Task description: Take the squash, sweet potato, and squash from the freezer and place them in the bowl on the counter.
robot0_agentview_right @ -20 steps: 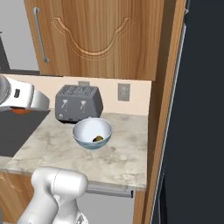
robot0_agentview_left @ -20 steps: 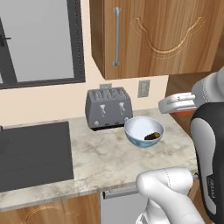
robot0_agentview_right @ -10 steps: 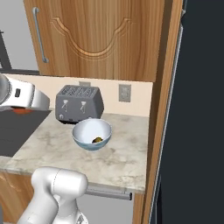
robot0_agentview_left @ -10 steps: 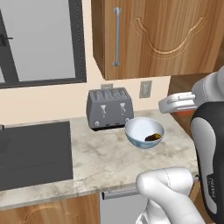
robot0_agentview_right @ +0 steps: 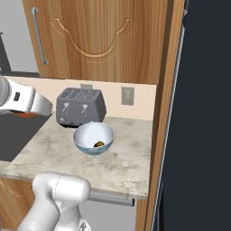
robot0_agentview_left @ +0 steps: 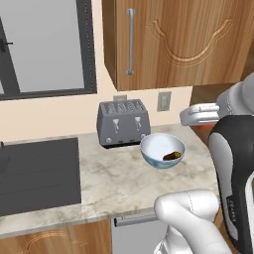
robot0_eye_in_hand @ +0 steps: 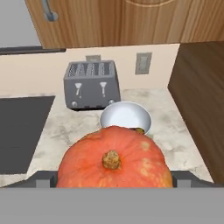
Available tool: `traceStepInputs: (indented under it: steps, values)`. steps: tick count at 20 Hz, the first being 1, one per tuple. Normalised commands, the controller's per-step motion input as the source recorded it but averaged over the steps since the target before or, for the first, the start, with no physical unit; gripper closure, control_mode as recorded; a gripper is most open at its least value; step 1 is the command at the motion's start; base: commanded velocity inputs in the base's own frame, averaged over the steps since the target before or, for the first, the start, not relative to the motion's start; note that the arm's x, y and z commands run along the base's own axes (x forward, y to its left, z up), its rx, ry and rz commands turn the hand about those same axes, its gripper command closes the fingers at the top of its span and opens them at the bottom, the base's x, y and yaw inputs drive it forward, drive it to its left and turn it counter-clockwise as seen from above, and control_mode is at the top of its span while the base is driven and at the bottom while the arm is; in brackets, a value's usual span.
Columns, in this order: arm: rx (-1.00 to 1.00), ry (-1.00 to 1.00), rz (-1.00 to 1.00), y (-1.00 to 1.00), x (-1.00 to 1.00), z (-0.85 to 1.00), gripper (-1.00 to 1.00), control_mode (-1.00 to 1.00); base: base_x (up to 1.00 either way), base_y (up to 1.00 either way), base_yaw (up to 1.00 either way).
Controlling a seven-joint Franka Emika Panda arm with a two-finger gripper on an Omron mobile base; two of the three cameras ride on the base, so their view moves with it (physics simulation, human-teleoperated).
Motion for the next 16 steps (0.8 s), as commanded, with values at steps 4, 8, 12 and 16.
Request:
traceStepInputs:
  steps: [4,8,12,16]
  values:
    - [0.0,0.02,-0.17,0.0,0.4,-0.19,1.0,-1.0,0.0,0.0,0.0]
    - [0.01,0.29,0.01,-0.07,0.65,-0.23,1.0,-1.0,0.0,0.0,0.0]
    - [0.0,0.35,0.0,-0.06,0.71,-0.44,1.0,-1.0,0.0,0.0,0.0]
    - [-0.01,0.09,0.0,-0.09,0.65,-0.72,1.0,-1.0,0.0,0.0,0.0]
